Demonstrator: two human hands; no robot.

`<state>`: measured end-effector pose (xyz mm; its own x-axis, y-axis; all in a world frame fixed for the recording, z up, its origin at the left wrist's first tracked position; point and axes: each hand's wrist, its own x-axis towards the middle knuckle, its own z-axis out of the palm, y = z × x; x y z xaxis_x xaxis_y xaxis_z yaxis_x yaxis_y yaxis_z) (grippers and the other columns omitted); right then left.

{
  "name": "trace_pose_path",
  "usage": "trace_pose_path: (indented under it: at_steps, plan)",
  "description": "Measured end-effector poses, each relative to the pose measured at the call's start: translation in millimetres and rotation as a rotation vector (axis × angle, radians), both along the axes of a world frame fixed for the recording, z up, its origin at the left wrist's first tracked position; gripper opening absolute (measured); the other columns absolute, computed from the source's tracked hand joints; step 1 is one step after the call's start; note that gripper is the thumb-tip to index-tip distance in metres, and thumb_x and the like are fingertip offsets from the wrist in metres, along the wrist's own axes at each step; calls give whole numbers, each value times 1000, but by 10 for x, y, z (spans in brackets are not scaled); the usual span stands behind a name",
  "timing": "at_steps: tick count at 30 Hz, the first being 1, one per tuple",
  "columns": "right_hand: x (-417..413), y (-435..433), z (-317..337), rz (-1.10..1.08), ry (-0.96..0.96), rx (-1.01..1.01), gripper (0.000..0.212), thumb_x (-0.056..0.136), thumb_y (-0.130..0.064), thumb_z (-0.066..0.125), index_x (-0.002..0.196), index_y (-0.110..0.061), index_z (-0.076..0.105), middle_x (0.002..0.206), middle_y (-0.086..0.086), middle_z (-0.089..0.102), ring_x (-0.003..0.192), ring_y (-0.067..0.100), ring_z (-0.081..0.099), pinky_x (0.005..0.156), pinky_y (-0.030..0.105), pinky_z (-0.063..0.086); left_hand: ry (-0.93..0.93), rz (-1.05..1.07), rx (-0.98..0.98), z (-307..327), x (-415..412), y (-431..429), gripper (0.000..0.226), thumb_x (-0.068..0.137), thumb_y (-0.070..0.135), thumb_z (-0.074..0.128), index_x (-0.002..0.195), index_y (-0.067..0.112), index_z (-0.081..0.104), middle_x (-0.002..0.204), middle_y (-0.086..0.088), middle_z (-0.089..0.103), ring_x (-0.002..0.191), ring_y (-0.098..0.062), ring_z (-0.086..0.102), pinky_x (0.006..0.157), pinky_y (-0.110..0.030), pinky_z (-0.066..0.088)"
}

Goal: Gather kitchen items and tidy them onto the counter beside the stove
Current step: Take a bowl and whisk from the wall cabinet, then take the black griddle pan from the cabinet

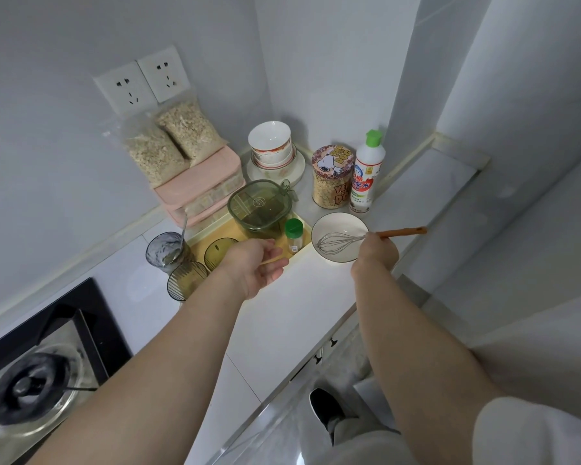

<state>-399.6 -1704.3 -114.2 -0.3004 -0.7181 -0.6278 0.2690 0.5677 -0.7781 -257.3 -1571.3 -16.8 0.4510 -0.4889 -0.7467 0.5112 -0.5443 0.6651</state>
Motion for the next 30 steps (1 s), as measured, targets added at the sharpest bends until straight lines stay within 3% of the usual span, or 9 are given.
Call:
trace_pose_path:
  at_steps: [5, 10, 13, 17, 21, 25, 27, 30]
  plan:
    - [0, 67, 52, 10, -6, 16, 35, 91, -20, 57, 124, -14, 66, 115, 0, 70, 102, 24, 65, 83, 31, 51, -17, 3, 0, 42, -31, 25, 19, 101, 10, 46, 112, 14, 61, 88, -2, 66, 75, -20, 68, 59, -30, 48]
    - [-1, 156, 132, -60, 129, 75, 50, 87, -33, 64, 134, -17, 55, 127, 4, 64, 109, 30, 64, 90, 44, 56, -46, 28, -24, 161, -53, 42, 18, 100, 10, 47, 110, 14, 62, 86, -2, 66, 73, -20, 68, 58, -29, 49]
    - [13, 261, 341, -113, 206, 34, 39, 87, -28, 63, 125, -22, 53, 124, 6, 62, 105, 27, 63, 86, 44, 57, -84, 46, -73, 327, -108, 65, 18, 100, 10, 48, 109, 15, 62, 84, -2, 66, 71, -18, 67, 56, -27, 50]
    - [81, 334, 724, -153, 138, -28, 31, 91, -16, 55, 122, -16, 50, 126, 10, 58, 107, 28, 59, 85, 39, 50, -185, 47, -170, 666, -232, 73, 25, 100, 5, 44, 113, 14, 64, 86, -2, 66, 67, -15, 65, 53, -25, 49]
    - [195, 520, 1311, -130, -86, -208, 16, 93, -11, 52, 107, -15, 45, 118, 11, 56, 93, 25, 56, 74, 34, 46, -351, 7, -324, 1142, -427, 114, 22, 98, 4, 46, 108, 12, 64, 87, -4, 66, 63, -14, 64, 58, -24, 51]
    - [241, 781, 1984, -75, -302, -446, 13, 86, -13, 55, 86, -16, 43, 87, 6, 54, 74, 23, 52, 68, 21, 42, -490, -1, -544, 1704, -588, 235, 15, 95, 1, 51, 100, 12, 62, 89, -6, 65, 63, -15, 63, 56, -24, 48]
    - [212, 911, 2383, 6, -344, -588, 19, 83, -19, 60, 82, -16, 41, 80, 5, 49, 68, 20, 48, 63, 21, 39, -603, 5, -644, 2015, -663, 328, 15, 95, 1, 53, 98, 12, 62, 87, -4, 65, 63, -14, 64, 53, -22, 48]
    - [156, 1112, 2977, 177, -326, -801, 23, 90, -20, 62, 81, -16, 42, 71, -4, 41, 55, 6, 39, 56, 20, 34, -855, 32, -759, 2465, -739, 503, 14, 93, 5, 58, 95, 18, 65, 90, -1, 68, 67, -13, 67, 61, -25, 52]
